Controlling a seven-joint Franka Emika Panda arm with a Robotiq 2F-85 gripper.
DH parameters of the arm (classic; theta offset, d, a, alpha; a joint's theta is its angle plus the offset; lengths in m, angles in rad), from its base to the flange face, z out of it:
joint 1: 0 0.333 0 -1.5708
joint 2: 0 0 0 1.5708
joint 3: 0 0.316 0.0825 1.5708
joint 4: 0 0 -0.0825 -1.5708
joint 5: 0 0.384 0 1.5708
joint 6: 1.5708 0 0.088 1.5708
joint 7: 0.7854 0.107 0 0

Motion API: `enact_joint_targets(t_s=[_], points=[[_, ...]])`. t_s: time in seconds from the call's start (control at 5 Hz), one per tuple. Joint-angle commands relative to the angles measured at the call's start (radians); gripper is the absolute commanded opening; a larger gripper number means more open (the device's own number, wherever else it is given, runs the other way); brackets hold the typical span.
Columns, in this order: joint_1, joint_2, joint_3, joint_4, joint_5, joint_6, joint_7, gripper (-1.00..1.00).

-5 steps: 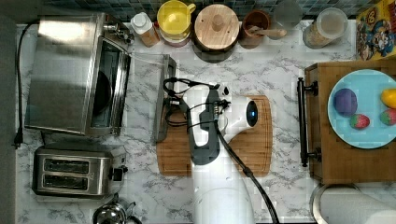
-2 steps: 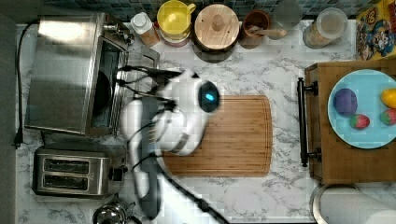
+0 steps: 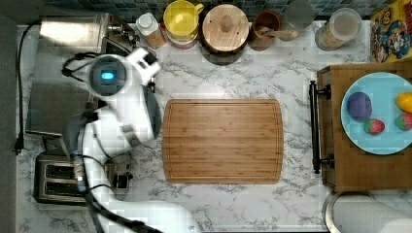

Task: Close the oven.

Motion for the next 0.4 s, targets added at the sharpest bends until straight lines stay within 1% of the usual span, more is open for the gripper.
enact_joint_targets(t_s=[0.2, 0.4], points=[[0.118, 0.13, 0.003, 0.303, -0.12, -0.221, 0.185, -1.0], [0.125, 0.009, -0.018, 0.179, -0.168, -0.108, 0.292, -1.0]])
